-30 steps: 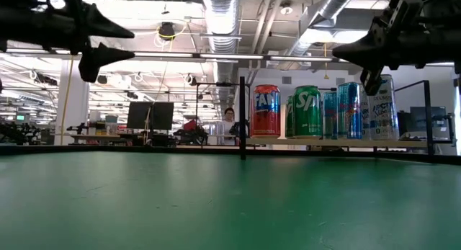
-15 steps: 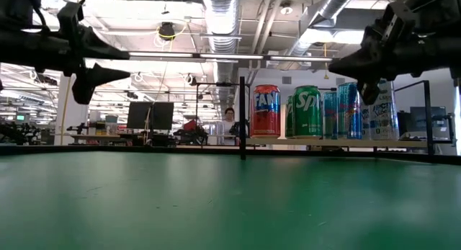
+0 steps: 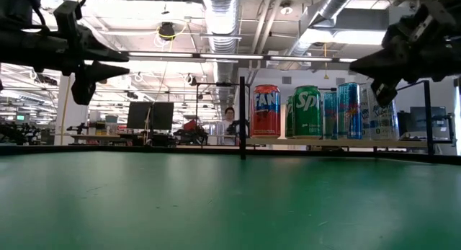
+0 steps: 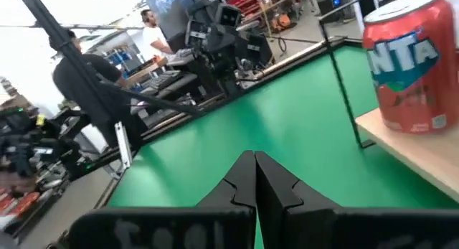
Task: Place canned beverage on shelf
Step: Return to Home Position
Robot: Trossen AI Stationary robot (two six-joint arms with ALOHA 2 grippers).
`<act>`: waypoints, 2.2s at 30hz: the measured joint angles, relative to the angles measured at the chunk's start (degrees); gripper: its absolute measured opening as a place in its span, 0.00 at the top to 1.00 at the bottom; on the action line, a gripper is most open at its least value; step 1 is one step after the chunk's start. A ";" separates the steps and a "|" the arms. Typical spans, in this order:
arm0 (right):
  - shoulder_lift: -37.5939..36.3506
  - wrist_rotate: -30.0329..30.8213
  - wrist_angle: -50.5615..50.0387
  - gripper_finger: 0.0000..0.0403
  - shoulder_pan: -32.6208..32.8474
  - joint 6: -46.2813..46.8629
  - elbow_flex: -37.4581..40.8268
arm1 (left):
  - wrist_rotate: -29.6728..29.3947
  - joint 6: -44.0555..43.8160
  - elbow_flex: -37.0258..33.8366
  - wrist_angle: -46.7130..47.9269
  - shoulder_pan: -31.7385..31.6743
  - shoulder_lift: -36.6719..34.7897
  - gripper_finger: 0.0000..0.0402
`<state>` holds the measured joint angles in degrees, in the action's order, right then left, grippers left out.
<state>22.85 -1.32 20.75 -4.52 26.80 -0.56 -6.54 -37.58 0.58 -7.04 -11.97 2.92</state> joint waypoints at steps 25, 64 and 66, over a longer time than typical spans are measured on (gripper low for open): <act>-10.87 1.33 -32.10 0.92 0.25 -2.90 -4.11 | 7.57 3.06 0.00 5.76 0.01 -2.02 1.00; -10.89 1.33 -32.06 0.92 0.25 -2.86 -4.04 | 4.61 4.56 0.72 7.64 -0.02 -1.62 1.00; -10.89 1.33 -32.06 0.92 0.25 -2.86 -4.02 | 4.61 4.56 0.72 7.66 -0.02 -1.62 1.00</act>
<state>11.97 0.01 -11.31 -4.27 23.94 -4.58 -1.93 -33.01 1.30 0.62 -11.99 1.30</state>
